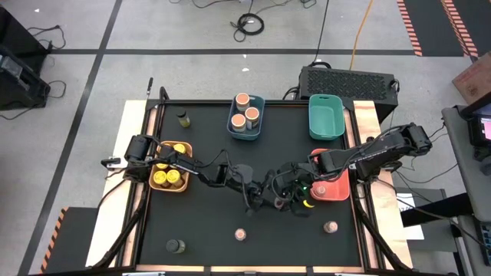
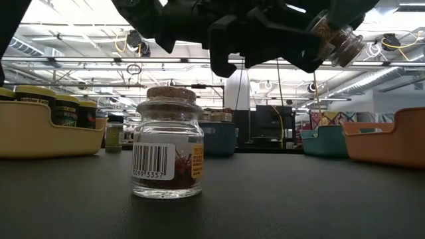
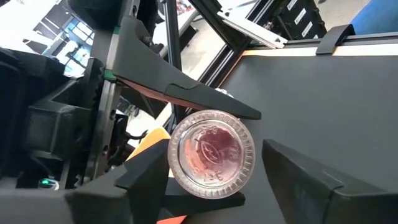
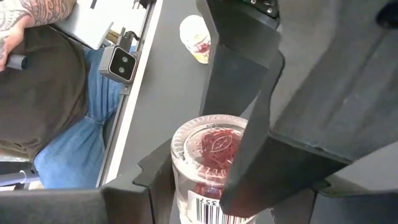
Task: Sort spices by type
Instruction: Put the small brown seasoning bottle into the orange bin
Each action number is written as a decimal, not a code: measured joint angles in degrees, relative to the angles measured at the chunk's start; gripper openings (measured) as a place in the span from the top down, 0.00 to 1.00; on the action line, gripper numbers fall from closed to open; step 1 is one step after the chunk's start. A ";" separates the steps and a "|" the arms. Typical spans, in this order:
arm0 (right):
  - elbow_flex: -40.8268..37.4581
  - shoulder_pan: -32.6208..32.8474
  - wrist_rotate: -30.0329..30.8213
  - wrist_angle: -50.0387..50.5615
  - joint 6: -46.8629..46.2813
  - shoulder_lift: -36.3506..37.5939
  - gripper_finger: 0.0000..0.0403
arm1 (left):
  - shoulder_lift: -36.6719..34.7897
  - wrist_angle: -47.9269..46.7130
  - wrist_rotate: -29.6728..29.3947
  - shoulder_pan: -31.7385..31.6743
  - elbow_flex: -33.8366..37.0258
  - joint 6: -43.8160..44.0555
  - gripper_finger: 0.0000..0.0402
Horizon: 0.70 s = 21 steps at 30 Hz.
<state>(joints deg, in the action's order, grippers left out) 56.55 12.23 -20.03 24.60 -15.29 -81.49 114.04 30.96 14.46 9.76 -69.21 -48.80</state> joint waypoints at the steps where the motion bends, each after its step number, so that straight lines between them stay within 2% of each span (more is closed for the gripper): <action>1: 0.00 0.00 0.00 0.00 -0.05 0.00 0.52 | 0.00 0.03 0.00 0.00 0.00 0.00 0.40; 8: 0.00 0.00 0.00 0.18 -0.05 0.00 0.52 | -0.04 0.07 -0.19 -0.03 0.00 0.07 0.53; 21: 0.00 -0.43 0.17 0.14 -3.02 0.00 0.51 | -0.11 -0.22 -1.19 -0.04 0.01 0.46 0.52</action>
<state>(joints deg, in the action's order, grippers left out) 56.55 11.80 -19.86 24.74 -18.31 -81.49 113.93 30.73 13.27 9.72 -69.20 -48.34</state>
